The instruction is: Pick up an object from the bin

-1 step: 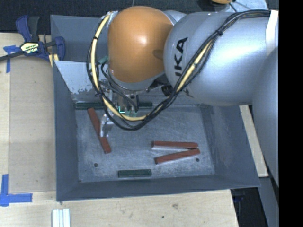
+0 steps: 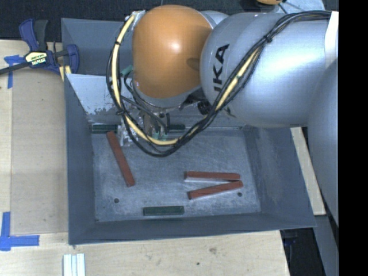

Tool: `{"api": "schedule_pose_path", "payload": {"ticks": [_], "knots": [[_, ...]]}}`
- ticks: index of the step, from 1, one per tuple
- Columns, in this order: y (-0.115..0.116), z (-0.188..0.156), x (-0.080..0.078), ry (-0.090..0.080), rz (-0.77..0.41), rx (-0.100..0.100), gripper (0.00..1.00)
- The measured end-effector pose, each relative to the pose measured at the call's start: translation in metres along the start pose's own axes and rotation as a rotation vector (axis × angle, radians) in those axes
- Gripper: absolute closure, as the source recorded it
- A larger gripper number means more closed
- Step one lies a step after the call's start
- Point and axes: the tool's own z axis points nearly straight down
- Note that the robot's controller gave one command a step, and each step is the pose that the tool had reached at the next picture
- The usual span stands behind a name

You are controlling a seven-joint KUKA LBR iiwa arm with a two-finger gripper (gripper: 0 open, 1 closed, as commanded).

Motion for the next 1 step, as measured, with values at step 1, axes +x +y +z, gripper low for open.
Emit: {"api": "schedule_pose_path", "payload": {"ticks": [1], "knots": [[-0.0001,0.0000,0.0000,0.000,0.000,0.000,1.00]]}}
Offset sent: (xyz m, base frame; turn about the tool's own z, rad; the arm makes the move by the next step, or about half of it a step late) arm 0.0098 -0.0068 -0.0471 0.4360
